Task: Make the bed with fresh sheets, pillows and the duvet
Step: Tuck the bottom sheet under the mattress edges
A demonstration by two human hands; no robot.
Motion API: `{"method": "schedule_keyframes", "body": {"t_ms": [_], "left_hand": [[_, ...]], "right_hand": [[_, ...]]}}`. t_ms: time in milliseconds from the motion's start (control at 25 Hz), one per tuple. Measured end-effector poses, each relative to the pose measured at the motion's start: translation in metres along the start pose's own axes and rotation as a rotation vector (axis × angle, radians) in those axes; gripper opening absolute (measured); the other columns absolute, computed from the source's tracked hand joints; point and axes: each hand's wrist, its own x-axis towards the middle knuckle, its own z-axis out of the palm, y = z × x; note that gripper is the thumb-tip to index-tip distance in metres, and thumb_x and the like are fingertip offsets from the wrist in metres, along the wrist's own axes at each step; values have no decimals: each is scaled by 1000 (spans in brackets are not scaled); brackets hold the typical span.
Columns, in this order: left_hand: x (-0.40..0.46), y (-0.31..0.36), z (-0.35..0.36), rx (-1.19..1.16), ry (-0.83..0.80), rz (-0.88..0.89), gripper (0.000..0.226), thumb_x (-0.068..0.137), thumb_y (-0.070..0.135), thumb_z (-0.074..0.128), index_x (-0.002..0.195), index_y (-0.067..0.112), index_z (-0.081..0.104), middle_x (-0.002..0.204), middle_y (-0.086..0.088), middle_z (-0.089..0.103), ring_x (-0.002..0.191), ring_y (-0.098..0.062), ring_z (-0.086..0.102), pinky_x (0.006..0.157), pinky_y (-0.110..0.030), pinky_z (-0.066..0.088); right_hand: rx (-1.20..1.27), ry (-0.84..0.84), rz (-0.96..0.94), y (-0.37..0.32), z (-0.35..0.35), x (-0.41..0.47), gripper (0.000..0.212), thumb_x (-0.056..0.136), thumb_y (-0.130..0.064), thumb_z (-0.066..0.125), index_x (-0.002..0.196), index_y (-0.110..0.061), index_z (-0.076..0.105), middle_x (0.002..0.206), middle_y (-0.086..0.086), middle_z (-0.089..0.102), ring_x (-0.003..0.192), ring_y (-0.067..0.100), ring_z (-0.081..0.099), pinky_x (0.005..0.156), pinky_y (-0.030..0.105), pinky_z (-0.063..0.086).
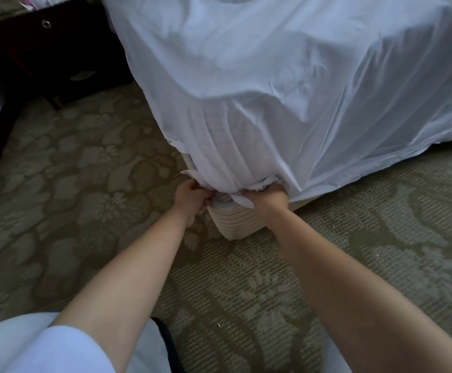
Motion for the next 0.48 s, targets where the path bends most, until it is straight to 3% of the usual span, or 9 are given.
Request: {"method": "schedule_keyframes", "body": {"t_ms": [120, 240, 360, 480], "left_hand": [[-11, 18, 0, -23, 169, -35, 31, 93, -3, 40, 110, 6, 64, 99, -15, 67, 71, -20, 60, 70, -33, 53], [-22, 62, -7, -134, 350, 195, 37, 98, 18, 38, 131, 18, 54, 125, -5, 59, 106, -21, 58, 98, -37, 48], [-33, 109, -11, 21, 348, 572, 37, 100, 26, 42, 134, 15, 52, 128, 3, 51, 114, -7, 48, 98, -16, 35], [-39, 127, -14, 170, 443, 753, 43, 95, 26, 39, 129, 6, 56, 130, -6, 55, 119, -19, 52, 100, -24, 38]], "right_hand": [[494, -21, 159, -9, 6, -16, 44, 96, -21, 52, 135, -3, 45, 139, 10, 47, 127, 29, 46, 91, 31, 39], [286, 362, 109, -18, 6, -38, 37, 98, -15, 44, 131, 1, 44, 132, 15, 50, 122, 33, 48, 93, 35, 39], [140, 635, -288, -54, -18, -59, 30, 90, -7, 44, 120, -7, 46, 128, 13, 47, 117, 31, 47, 96, 39, 36], [-271, 640, -952, -84, -34, -68, 29, 84, -6, 47, 113, -11, 52, 119, 11, 49, 110, 28, 44, 93, 35, 32]]}}
